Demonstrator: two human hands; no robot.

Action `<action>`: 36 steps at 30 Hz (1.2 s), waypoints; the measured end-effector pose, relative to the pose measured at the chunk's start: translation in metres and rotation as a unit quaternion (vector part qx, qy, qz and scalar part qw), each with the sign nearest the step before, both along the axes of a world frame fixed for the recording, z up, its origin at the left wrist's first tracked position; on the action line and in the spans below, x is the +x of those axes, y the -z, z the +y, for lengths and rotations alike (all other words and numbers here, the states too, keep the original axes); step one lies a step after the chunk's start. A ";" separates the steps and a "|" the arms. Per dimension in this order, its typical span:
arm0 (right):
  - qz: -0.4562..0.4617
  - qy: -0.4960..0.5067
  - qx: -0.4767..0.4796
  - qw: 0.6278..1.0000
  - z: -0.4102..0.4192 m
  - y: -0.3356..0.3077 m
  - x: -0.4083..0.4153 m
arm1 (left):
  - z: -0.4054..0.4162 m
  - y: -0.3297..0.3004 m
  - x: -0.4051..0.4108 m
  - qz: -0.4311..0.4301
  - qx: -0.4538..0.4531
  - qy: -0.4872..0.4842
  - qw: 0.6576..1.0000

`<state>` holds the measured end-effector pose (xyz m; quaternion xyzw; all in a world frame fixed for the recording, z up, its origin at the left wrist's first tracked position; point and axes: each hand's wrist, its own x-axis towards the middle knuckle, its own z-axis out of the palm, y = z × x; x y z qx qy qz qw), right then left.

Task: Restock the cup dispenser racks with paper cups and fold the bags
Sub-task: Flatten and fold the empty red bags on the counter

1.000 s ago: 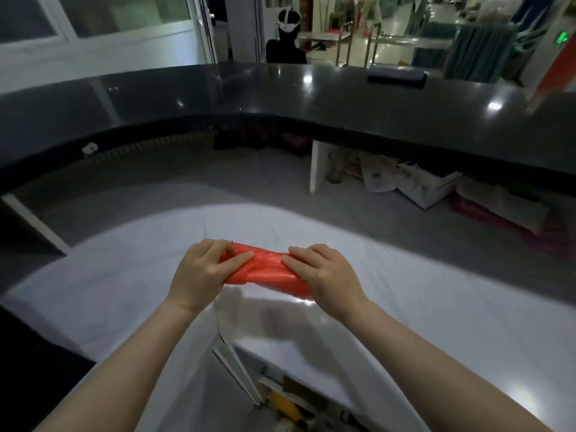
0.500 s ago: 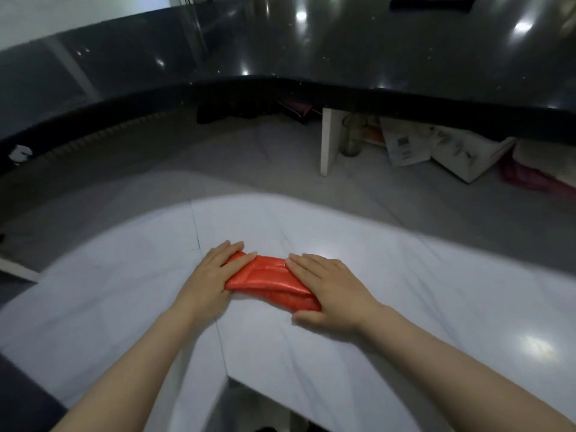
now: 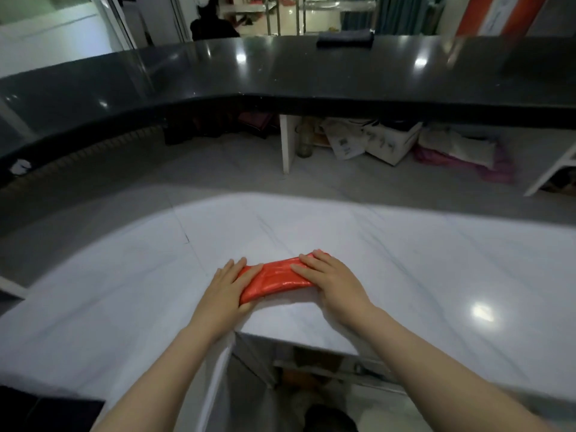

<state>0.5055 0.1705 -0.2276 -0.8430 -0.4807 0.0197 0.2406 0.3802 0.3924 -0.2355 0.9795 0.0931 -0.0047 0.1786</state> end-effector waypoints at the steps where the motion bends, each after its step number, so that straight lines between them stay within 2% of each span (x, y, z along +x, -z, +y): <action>1: -0.004 0.013 0.007 1.000 -0.009 0.000 -0.011 | -0.008 0.002 -0.007 -0.004 -0.004 0.009 1.000; 10: -0.027 0.081 -0.082 0.993 -0.086 -0.003 -0.081 | -0.062 -0.002 -0.052 -0.002 0.012 0.107 0.994; 15: -0.014 0.136 -0.047 0.990 -0.129 -0.016 -0.100 | -0.104 -0.019 -0.047 -0.058 -0.045 0.150 0.986; 18: 0.003 0.212 0.009 0.977 -0.174 -0.022 -0.107 | -0.147 -0.032 -0.035 -0.080 -0.106 0.146 0.980; 22: 0.045 0.378 0.066 0.923 -0.263 -0.029 -0.122 | -0.230 -0.052 -0.006 -0.047 -0.161 0.184 0.969; 25: 0.082 0.463 0.144 0.871 -0.346 -0.037 -0.142 | -0.311 -0.064 0.011 -0.024 -0.228 0.213 0.950; 28: 0.081 0.530 0.191 0.823 -0.434 -0.043 -0.171 | -0.399 -0.072 0.018 -0.020 -0.266 0.268 0.926; 33: 0.141 0.608 0.300 0.721 -0.568 -0.037 -0.231 | -0.553 -0.080 0.009 -0.019 -0.317 0.357 0.879; 36: 0.175 0.617 0.326 0.694 -0.637 -0.027 -0.273 | -0.639 -0.069 -0.004 0.027 -0.346 0.377 0.859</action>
